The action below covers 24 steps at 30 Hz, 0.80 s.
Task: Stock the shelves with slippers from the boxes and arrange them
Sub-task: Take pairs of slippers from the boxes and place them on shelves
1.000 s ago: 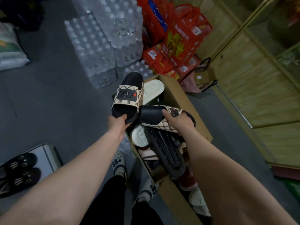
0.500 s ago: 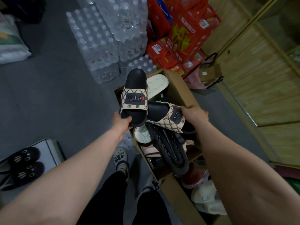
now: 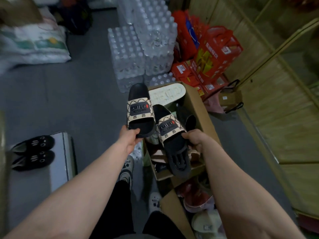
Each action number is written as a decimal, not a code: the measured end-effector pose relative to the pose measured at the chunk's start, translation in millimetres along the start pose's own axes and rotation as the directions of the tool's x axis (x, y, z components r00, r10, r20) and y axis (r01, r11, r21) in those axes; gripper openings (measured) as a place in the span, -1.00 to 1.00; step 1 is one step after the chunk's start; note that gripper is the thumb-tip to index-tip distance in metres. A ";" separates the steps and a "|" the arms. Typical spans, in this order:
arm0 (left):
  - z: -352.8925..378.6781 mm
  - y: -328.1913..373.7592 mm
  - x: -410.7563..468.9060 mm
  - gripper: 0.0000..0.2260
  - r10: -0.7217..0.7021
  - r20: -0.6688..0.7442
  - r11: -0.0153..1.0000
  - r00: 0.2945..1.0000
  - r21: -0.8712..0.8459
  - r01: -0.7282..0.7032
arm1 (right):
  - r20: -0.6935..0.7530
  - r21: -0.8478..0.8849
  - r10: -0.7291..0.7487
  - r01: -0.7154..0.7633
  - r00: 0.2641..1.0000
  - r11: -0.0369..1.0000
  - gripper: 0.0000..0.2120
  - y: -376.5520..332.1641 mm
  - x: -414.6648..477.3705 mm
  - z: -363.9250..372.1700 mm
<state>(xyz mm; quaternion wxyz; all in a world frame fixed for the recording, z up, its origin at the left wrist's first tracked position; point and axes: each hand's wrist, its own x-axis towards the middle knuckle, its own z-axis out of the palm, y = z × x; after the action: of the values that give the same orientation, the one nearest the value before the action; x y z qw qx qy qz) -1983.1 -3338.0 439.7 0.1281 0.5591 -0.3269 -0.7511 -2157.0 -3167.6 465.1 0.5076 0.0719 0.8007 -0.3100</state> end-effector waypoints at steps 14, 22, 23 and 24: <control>-77.4 -93.1 -134.6 -0.66 0.082 -0.254 0.915 0.964 -0.364 -0.174 | 0.108 0.269 -0.292 0.255 0.950 0.929 -0.94 49.7 -79.8 64.0; -152.5 -132.3 -196.0 -0.60 0.145 -0.417 0.840 0.897 -0.426 -0.334 | 0.262 0.155 -0.330 0.298 0.907 0.942 -0.82 84.8 -112.5 128.6; -162.6 -137.8 -204.1 -0.60 0.149 -0.436 0.829 0.887 -0.434 -0.352 | 0.276 0.133 -0.332 0.307 0.902 0.943 -0.83 89.8 -118.8 136.5; -172.4 -143.6 -212.8 -0.59 0.149 -0.456 0.818 0.877 -0.442 -0.369 | 0.285 0.099 -0.328 0.313 0.900 0.945 -0.84 95.3 -126.4 144.6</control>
<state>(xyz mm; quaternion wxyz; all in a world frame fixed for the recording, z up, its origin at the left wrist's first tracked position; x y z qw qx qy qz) -1726.2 -3171.0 481.8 0.4407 0.5946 -0.1546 -0.6545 -1945.0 -3148.6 490.9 0.5625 -0.0957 0.7078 -0.4165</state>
